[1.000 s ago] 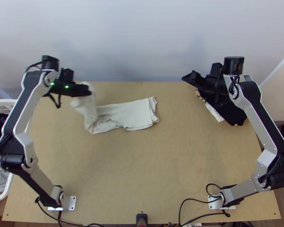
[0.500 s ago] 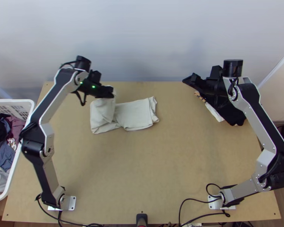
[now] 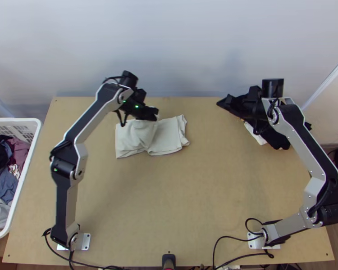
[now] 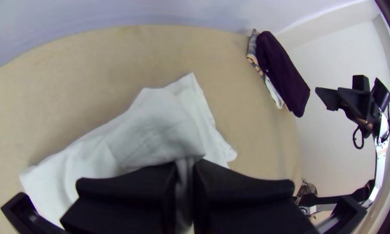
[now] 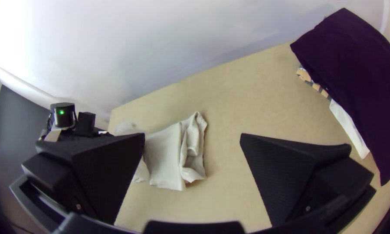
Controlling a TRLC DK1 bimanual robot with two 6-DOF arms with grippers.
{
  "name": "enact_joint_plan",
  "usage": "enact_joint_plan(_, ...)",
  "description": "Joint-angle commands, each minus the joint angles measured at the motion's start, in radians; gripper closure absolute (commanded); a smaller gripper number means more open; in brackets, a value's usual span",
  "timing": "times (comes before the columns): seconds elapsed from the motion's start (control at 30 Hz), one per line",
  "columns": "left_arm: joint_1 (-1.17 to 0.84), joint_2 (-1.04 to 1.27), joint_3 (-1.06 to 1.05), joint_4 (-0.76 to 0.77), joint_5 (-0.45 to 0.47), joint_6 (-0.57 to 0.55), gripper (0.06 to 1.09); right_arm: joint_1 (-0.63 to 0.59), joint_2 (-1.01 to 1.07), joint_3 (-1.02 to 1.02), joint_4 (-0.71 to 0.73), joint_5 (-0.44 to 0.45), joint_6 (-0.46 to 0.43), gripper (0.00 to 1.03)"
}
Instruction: Fold the t-shirt
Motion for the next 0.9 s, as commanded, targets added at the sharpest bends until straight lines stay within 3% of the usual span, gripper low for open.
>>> enact_joint_plan(0.0, -0.040, 0.053, 0.063, 0.012, -0.005, -0.026, 0.61, 0.001, -0.045, -0.047, 0.015, -0.006, -0.001, 0.04)
enact_joint_plan(0.03, -0.054, 0.058, 0.065, 0.037, -0.005, -0.037, 0.18, 0.004, -0.049, -0.062, 0.015, -0.006, -0.006, 0.04)
enact_joint_plan(0.07, -0.067, 0.059, 0.065, 0.075, -0.004, -0.054, 0.10, 0.006, -0.049, -0.079, 0.016, -0.006, -0.007, 0.04)
enact_joint_plan(0.23, -0.141, 0.047, 0.065, 0.262, -0.001, -0.147, 0.10, 0.043, -0.048, -0.173, 0.048, 0.012, -0.024, 0.04)
enact_joint_plan(0.37, -0.164, 0.024, 0.065, 0.314, 0.001, -0.167, 0.10, 0.098, -0.025, -0.222, 0.091, 0.043, -0.032, 0.04)
enact_joint_plan(0.77, 0.015, -0.106, 0.054, 0.170, -0.008, -0.068, 0.10, 0.239, 0.182, -0.093, 0.120, 0.053, -0.042, 0.04)
enact_joint_plan(0.87, 0.061, -0.171, 0.028, 0.164, -0.119, -0.009, 0.10, 0.254, 0.274, 0.007, 0.087, 0.055, -0.039, 0.04)
